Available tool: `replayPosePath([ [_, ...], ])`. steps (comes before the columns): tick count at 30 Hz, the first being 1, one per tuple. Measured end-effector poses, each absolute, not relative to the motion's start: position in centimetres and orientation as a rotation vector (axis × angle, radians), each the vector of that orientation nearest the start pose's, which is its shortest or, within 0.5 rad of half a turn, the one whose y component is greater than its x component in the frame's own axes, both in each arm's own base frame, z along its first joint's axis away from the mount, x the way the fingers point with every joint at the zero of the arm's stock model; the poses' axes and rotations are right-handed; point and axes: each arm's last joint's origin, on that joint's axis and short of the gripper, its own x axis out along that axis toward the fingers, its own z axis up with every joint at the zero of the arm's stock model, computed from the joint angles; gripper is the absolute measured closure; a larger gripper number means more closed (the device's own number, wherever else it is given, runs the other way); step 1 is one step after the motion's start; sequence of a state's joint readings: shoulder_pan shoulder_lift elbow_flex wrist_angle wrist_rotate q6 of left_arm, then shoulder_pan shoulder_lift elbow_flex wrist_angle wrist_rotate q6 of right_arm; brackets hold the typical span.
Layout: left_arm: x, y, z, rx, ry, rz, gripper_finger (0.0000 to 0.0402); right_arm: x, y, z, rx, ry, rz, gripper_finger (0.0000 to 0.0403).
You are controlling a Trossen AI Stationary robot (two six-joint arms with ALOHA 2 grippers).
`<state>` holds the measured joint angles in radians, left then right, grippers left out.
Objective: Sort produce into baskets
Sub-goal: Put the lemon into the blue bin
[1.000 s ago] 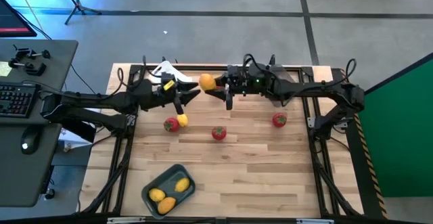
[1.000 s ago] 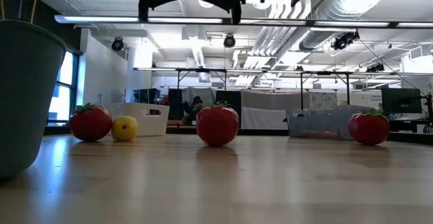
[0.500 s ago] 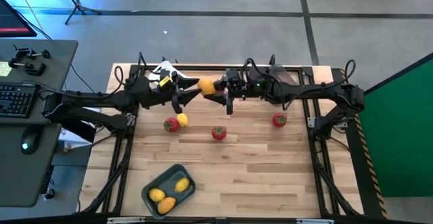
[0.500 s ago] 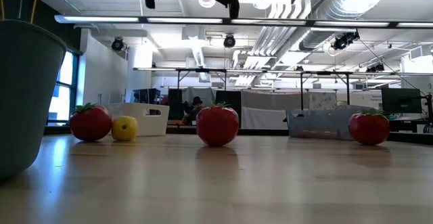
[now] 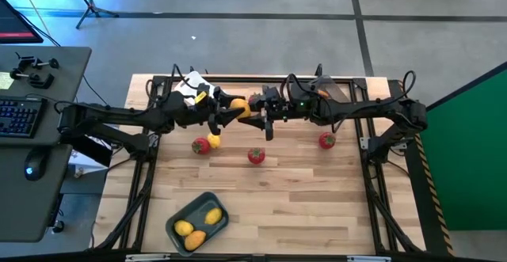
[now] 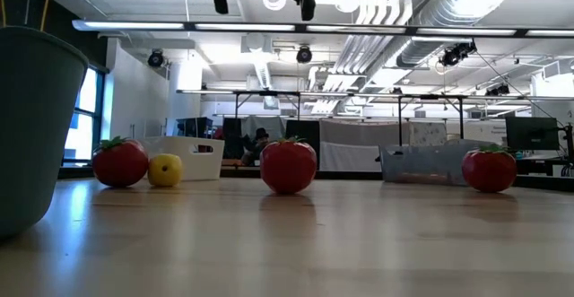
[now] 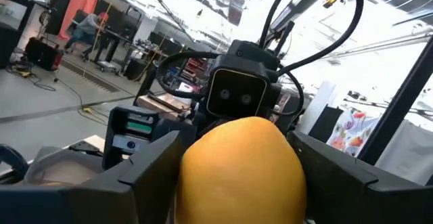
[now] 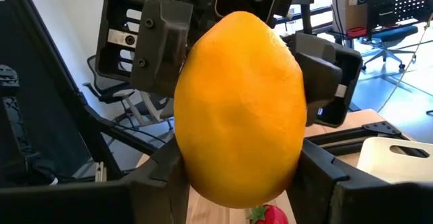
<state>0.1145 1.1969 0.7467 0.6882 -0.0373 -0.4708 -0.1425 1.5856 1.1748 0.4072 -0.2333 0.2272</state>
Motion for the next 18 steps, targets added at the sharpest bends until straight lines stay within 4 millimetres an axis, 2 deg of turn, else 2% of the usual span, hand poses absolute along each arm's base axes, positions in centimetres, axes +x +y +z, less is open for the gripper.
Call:
replayPosePath([
  [9,26.54,3.15,31.58,-0.474,-0.253,0.091,0.0217,36.56,-4.58,32.29,0.226,0.028,0.090,0.0222],
  [18,25.79,3.13,32.20,-0.475,-0.252,0.047,0.0220,36.62,-4.35,32.24,0.205,0.031,0.049,0.0157],
])
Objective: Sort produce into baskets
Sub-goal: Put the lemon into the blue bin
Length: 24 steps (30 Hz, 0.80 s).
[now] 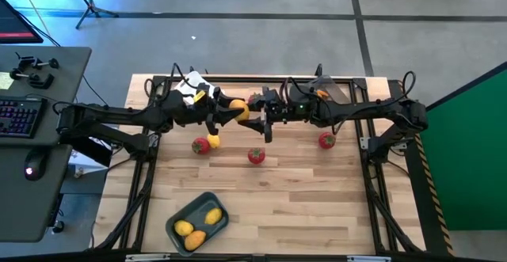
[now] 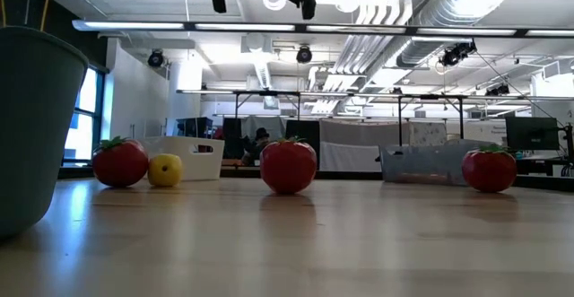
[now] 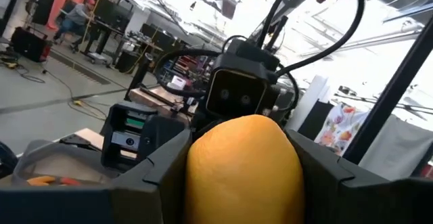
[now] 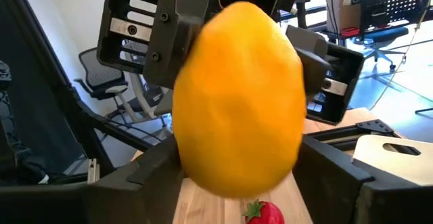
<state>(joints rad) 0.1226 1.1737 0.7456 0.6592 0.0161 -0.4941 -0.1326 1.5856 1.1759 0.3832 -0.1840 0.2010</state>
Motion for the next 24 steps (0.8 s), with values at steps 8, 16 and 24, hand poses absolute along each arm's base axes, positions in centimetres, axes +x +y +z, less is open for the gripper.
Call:
replayPosePath([
  [8,24.4,2.9,33.1,-0.477,-0.241,0.033,0.0220,36.6,-4.5,32.1,0.205,0.047,0.026,0.0118],
  [16,22.7,1.4,33.8,-0.499,-0.115,-0.035,0.0220,36.5,-4.6,31.0,0.162,0.149,0.004,0.0130],
  [24,21.9,-2.2,35.8,-0.497,0.350,-0.036,0.0224,36.3,-4.9,30.2,0.080,0.230,0.010,0.0272],
])
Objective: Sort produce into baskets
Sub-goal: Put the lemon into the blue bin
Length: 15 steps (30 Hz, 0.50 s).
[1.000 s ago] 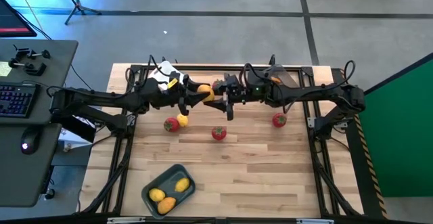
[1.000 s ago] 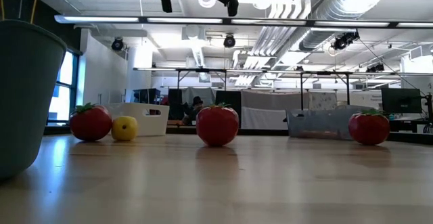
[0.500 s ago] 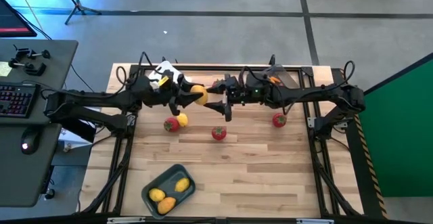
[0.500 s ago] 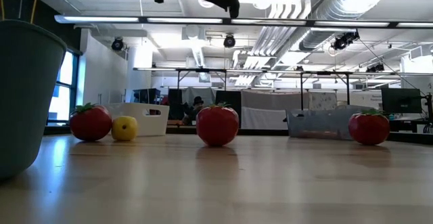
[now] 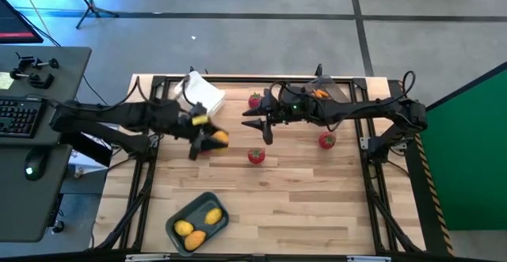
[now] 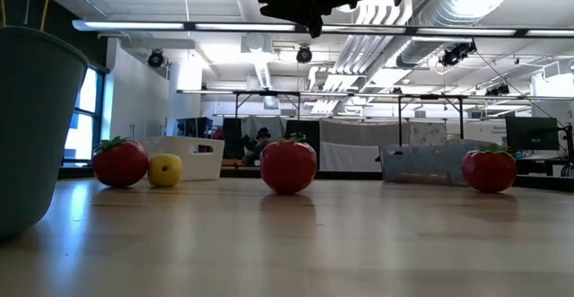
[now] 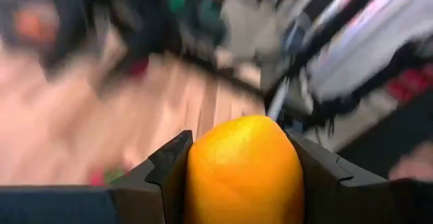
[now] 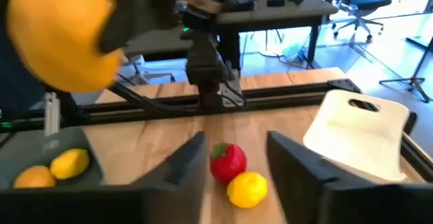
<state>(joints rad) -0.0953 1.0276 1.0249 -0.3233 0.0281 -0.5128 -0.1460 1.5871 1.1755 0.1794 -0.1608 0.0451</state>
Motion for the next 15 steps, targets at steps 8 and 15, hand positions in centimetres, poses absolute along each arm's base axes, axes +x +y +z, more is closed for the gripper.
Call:
replayPosePath([
  [8,21.4,-8.0,34.9,-0.696,0.711,-0.134,0.0224,36.2,-5.8,30.2,0.047,0.233,0.052,0.0391],
  [15,20.8,-13.3,31.4,-0.736,0.971,-0.131,0.0224,36.1,-5.8,30.0,0.044,0.256,0.053,0.0393],
])
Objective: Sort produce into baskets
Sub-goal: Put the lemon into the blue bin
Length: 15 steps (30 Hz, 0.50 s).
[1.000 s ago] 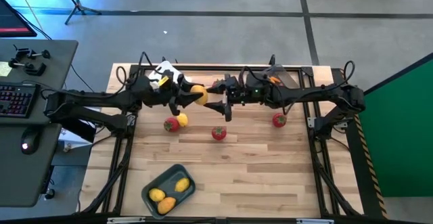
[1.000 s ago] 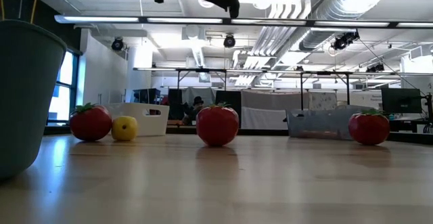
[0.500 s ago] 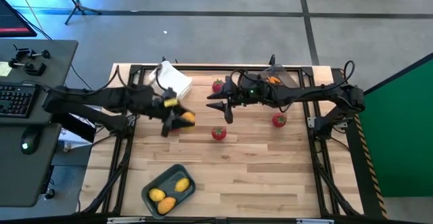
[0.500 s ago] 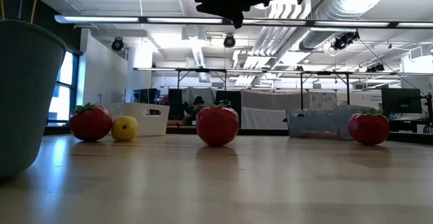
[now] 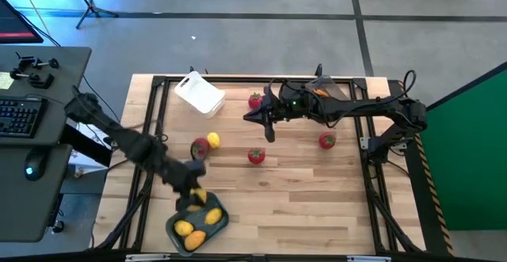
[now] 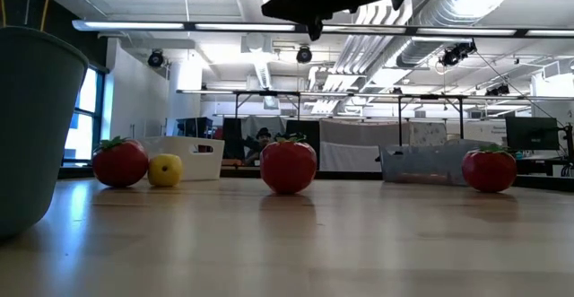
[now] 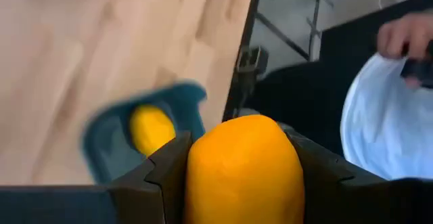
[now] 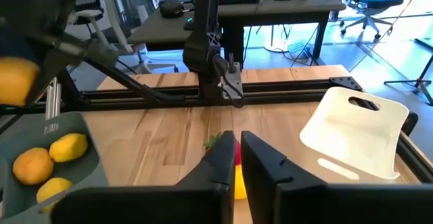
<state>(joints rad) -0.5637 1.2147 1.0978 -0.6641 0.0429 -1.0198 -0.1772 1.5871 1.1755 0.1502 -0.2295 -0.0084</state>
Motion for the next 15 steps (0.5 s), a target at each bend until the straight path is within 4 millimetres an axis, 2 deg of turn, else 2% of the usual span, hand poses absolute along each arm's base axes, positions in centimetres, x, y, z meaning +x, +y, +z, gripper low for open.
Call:
replayPosePath([
  [6,20.7,-16.0,26.9,-0.856,0.991,-0.134,0.0224,36.1,-5.8,29.8,0.029,0.268,0.058,0.0398],
  [10,20.5,-16.5,23.8,-0.929,1.031,-0.064,0.0225,36.0,-5.8,29.7,0.031,0.277,0.058,0.0402],
  [15,21.0,-17.0,21.5,-0.917,1.093,0.005,0.0225,36.0,-5.8,29.6,0.035,0.296,0.058,0.0402],
])
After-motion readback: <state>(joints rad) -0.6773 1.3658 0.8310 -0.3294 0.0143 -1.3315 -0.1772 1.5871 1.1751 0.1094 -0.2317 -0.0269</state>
